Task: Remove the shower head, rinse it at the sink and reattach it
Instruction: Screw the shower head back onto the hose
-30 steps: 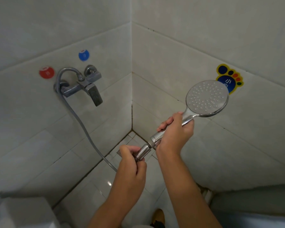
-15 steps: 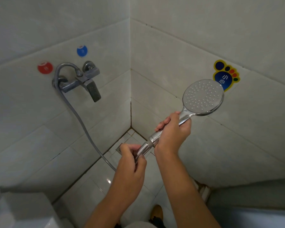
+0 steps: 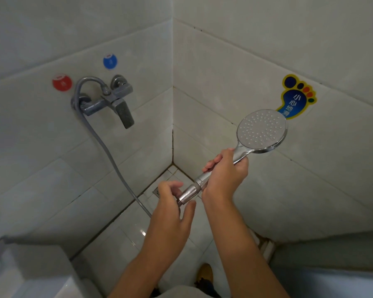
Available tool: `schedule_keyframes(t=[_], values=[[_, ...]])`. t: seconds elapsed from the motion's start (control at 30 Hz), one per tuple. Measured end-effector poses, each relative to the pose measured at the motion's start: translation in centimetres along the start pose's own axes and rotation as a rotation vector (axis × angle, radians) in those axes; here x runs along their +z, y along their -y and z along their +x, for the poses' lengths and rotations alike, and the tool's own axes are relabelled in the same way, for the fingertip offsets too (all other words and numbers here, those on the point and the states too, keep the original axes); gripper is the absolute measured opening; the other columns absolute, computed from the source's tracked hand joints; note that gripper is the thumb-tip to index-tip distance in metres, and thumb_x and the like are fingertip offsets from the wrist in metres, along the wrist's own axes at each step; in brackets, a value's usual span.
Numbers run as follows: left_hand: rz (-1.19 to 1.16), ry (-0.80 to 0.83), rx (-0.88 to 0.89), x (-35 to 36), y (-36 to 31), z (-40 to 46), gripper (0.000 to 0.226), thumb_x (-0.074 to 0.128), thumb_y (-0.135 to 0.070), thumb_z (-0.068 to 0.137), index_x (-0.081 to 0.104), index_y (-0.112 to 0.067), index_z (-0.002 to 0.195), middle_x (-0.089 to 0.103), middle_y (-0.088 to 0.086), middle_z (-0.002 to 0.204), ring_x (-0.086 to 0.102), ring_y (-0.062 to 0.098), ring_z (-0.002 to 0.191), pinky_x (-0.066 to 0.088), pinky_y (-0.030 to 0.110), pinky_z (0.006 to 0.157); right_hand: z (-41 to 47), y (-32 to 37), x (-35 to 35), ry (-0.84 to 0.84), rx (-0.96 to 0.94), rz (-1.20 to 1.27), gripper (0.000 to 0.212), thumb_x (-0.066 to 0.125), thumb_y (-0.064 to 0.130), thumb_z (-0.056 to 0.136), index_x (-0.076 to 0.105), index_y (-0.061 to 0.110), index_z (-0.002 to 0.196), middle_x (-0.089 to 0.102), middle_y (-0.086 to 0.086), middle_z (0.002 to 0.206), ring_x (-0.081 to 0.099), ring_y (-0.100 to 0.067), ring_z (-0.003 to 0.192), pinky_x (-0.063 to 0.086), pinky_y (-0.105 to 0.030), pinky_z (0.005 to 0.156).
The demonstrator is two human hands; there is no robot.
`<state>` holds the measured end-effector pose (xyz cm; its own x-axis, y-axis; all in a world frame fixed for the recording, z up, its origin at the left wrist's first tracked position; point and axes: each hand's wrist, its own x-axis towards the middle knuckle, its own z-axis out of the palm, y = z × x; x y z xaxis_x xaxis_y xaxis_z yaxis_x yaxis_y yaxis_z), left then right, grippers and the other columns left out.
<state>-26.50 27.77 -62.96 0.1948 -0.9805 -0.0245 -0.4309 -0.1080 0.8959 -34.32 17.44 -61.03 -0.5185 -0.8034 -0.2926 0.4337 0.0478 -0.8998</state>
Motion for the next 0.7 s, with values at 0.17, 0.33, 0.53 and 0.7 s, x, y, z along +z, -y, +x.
schedule_keyframes(t=[0.17,0.33,0.53,0.7], values=[[0.037,0.010,0.007,-0.10,0.08,0.10,0.030,0.033,-0.050,0.094,0.055,-0.029,0.095,0.054,-0.006,0.084,0.054,0.008,0.074,0.045,0.021,0.063,-0.03,-0.09,-0.05,-0.008,0.012,0.005,0.005,0.047,0.007,0.095,0.048,0.011,0.093,0.047,-0.003,0.063,0.046,-0.015,0.045,0.046,-0.028,0.046],[0.085,0.000,0.074,-0.13,0.59,0.45,0.012,0.049,-0.034,0.097,0.058,-0.026,0.097,0.054,-0.008,0.084,0.051,0.005,0.070,0.043,0.017,0.060,0.12,-0.05,-0.11,-0.009,0.005,0.002,0.006,0.048,0.006,0.097,0.049,0.011,0.094,0.048,-0.002,0.062,0.046,-0.015,0.045,0.047,-0.028,0.046],[0.003,-0.015,0.037,0.02,0.54,0.59,0.032,0.061,-0.042,0.088,0.049,-0.029,0.115,0.050,-0.006,0.092,0.050,0.009,0.069,0.046,0.020,0.058,0.37,-0.02,-0.02,-0.022,0.022,0.002,0.006,0.048,0.005,0.096,0.049,0.011,0.094,0.048,-0.003,0.063,0.046,-0.015,0.045,0.047,-0.028,0.047],[0.054,0.014,0.048,-0.08,0.27,0.66,0.042,0.027,-0.056,0.089,0.057,-0.028,0.090,0.052,-0.007,0.083,0.051,0.008,0.076,0.042,0.018,0.064,0.48,-0.08,0.29,-0.024,0.022,0.004,0.006,0.047,0.005,0.095,0.048,0.011,0.091,0.047,-0.002,0.062,0.045,-0.016,0.044,0.045,-0.027,0.045]])
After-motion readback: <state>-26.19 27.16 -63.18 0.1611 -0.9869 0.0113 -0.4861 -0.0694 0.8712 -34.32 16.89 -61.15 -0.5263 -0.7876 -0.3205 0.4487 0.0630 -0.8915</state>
